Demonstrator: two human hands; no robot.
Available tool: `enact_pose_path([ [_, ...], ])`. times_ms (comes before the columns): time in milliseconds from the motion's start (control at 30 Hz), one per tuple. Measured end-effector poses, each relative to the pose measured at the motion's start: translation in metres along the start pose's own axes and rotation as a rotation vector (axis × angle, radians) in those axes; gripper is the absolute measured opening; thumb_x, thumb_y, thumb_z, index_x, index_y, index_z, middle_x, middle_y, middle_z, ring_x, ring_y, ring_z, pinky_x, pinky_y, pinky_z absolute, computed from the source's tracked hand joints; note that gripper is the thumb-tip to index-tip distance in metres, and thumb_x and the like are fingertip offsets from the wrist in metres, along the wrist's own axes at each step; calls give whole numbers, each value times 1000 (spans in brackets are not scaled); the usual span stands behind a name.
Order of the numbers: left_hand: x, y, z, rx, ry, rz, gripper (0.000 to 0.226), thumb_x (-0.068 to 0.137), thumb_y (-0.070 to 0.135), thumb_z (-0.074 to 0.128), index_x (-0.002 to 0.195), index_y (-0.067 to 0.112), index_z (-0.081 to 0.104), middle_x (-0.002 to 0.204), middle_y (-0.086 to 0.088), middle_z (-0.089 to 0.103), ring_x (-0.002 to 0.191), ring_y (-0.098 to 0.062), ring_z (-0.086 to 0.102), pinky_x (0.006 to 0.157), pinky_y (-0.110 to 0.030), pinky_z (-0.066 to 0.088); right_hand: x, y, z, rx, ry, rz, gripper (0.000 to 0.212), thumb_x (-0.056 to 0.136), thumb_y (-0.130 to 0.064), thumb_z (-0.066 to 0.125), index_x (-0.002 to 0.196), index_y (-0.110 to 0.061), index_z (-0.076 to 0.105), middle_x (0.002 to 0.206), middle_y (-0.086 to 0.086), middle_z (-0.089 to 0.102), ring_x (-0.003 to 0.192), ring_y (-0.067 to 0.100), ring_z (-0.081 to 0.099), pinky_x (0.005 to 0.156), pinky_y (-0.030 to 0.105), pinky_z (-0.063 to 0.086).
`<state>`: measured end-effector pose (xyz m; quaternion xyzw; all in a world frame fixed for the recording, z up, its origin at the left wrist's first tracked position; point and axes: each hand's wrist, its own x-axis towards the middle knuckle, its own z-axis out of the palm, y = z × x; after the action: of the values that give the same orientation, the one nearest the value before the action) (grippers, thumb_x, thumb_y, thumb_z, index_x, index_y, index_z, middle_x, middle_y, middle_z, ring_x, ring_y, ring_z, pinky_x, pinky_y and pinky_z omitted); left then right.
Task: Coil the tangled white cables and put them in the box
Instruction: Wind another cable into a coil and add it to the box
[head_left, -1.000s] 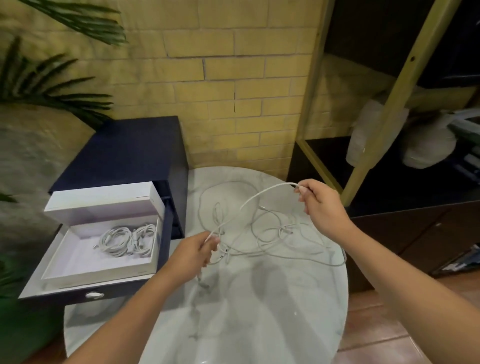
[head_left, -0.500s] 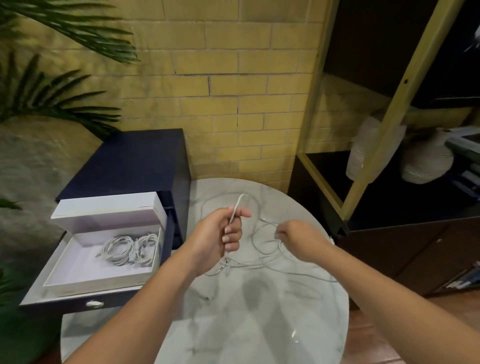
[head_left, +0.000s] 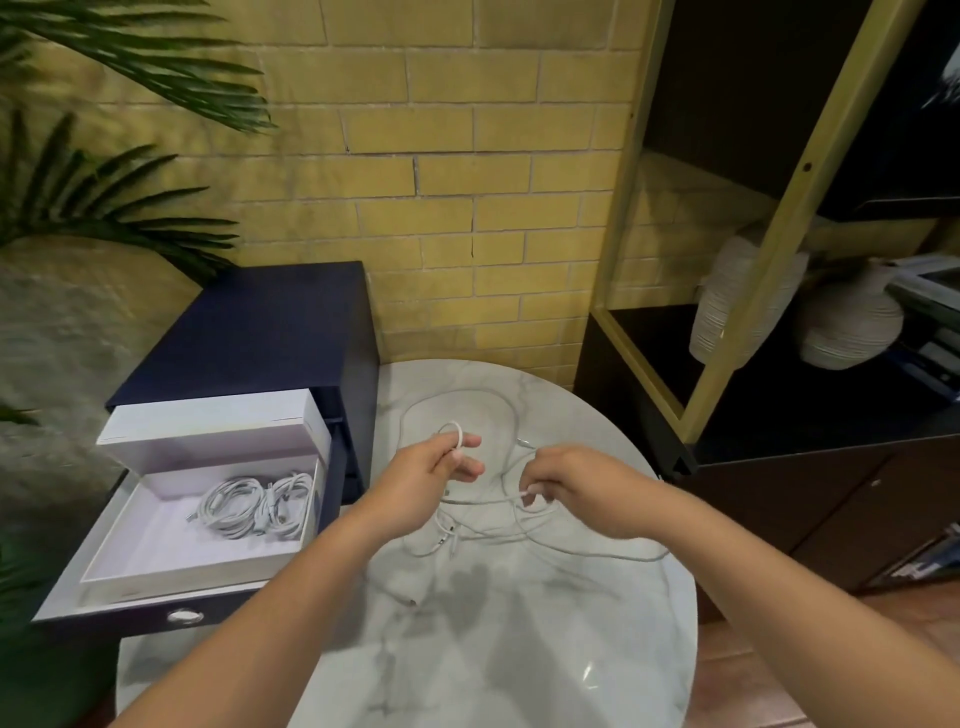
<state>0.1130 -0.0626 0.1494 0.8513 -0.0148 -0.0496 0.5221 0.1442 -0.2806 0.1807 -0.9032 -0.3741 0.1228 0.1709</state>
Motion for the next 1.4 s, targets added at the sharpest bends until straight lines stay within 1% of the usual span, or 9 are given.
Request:
enact_pose_path([
  [233, -1, -1, 10, 49, -91, -37, 25, 102, 17, 41, 106, 13, 66, 93, 8, 70, 76, 3, 62, 62, -9, 43, 4, 0, -19, 24, 167, -24, 22, 101, -17, 44, 101, -15, 66, 94, -7, 55, 96, 16, 45, 83, 20, 34],
  [300, 3, -2, 8, -37, -18, -59, 26, 101, 11, 41, 103, 11, 67, 95, 5, 69, 81, 4, 63, 71, -10, 47, 3, -2, -19, 29, 131, -51, 22, 101, -17, 44, 101, -16, 66, 96, -6, 58, 97, 15, 45, 82, 14, 31],
  [367, 9, -3, 4, -299, 106, -156, 25, 100, 4, 38, 107, 5, 62, 101, -8, 69, 87, -10, 67, 81, -22, 53, 1, -4, -20, 10, 59, -83, 22, 101, -19, 45, 103, -18, 67, 95, -10, 56, 98, 13, 44, 83, 15, 32],
  [533, 16, -5, -12, -481, 298, -231, 23, 101, 5, 36, 113, 1, 54, 97, -11, 68, 87, -18, 67, 76, -22, 53, -1, -7, -17, -14, -68, -106, 24, 101, -21, 44, 105, -21, 67, 96, -15, 54, 102, 12, 42, 89, 20, 33],
  [667, 10, -7, -5, -263, 260, -168, 25, 103, 11, 33, 112, 5, 56, 100, -10, 71, 88, -18, 68, 76, -22, 52, 2, -9, -22, 30, -35, -109, 23, 101, -23, 44, 104, -20, 67, 92, -18, 51, 101, 12, 43, 86, 16, 31],
  [933, -2, 0, 3, 7, 127, -13, 26, 104, 27, 32, 100, 17, 55, 74, -1, 67, 58, 0, 54, 55, -10, 41, 7, -10, -23, 78, 6, -96, 22, 101, -19, 45, 101, -20, 67, 87, -20, 49, 91, -3, 42, 80, 5, 30],
  [1033, -1, -2, 6, -41, 93, -34, 23, 104, 26, 34, 112, 20, 54, 75, 1, 53, 63, -4, 49, 57, -9, 40, 7, -12, -25, 110, 13, -105, 21, 100, -17, 46, 101, -19, 67, 91, -13, 52, 89, -4, 44, 79, 4, 32],
  [1133, -2, -2, 9, -114, 13, -84, 25, 104, 20, 34, 124, 25, 49, 86, 4, 58, 71, -7, 51, 64, -14, 43, 7, -13, -28, 156, 14, -96, 21, 100, -16, 46, 102, -17, 67, 97, -6, 56, 88, -3, 48, 77, 5, 35],
  [1400, -7, -6, 10, -162, -38, -112, 24, 103, 17, 40, 109, 7, 61, 82, -3, 72, 66, -5, 66, 63, -18, 49, 7, -8, -26, 206, 70, -45, 21, 100, -17, 46, 101, -17, 67, 96, -11, 55, 88, 0, 52, 77, 7, 38],
])
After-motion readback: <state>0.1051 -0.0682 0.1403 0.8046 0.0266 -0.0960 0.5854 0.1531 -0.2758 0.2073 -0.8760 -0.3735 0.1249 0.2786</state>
